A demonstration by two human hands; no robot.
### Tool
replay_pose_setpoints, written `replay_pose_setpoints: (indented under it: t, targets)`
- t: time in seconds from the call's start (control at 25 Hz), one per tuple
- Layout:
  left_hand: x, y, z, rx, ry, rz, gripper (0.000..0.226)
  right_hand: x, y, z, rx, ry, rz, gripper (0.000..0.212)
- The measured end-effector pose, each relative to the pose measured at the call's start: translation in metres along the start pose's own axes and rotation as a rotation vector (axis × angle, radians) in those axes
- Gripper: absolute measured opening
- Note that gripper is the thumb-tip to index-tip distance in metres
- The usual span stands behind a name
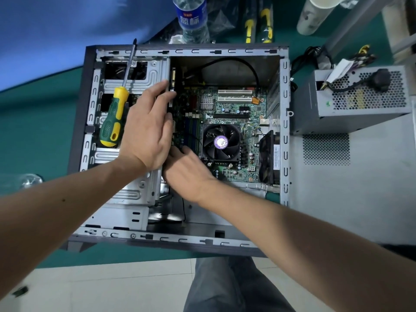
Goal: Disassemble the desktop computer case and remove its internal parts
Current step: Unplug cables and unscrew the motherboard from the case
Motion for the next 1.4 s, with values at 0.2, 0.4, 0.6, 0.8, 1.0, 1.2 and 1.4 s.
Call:
replay_pose_setpoints:
  t: [0.2, 0.4, 0.6, 0.8, 1.0, 1.2, 1.4]
  targets:
    - [-0.001, 0.001, 0.001, -0.006, 0.001, 0.001, 0.044, 0.021, 0.007, 0.018, 0.033, 0.018, 0.152, 0.022]
    - [-0.001, 0.001, 0.001, -0.008, -0.004, 0.006, 0.044, 0.032, 0.014, 0.021, 0.010, 0.109, 0.117, 0.010]
    - [-0.001, 0.002, 0.001, -0.002, -0.004, 0.014, 0.044, 0.038, 0.004, 0.001, -0.330, -0.080, 0.145, 0.019]
    - [-0.001, 0.001, 0.000, -0.002, 0.001, 0.011, 0.044, 0.045, 0.006, 0.003, 0.034, -0.060, 0.197, 0.026]
    - [0.000, 0.001, 0.000, -0.001, -0.003, 0.008, 0.044, 0.036, 0.010, 0.009, 0.132, -0.047, 0.221, 0.026]
    - [-0.001, 0.000, 0.000, -0.004, -0.003, 0.007, 0.044, 0.041, 0.018, 0.044, 0.120, 0.261, 0.365, 0.033]
    - [-0.001, -0.001, 0.001, 0.003, -0.009, 0.024, 0.045, 0.033, 0.096, 0.086, 0.247, 0.314, 0.228, 0.010]
Point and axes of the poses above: each hand's wrist, its own x-axis away from the middle knuckle, its own z-axis out of the back of the hand, y = z × x, the point moved 5 cm from there along -x, towards the middle knuckle, and after that the axes turned 15 degrees about y, right-handed, at the moved point
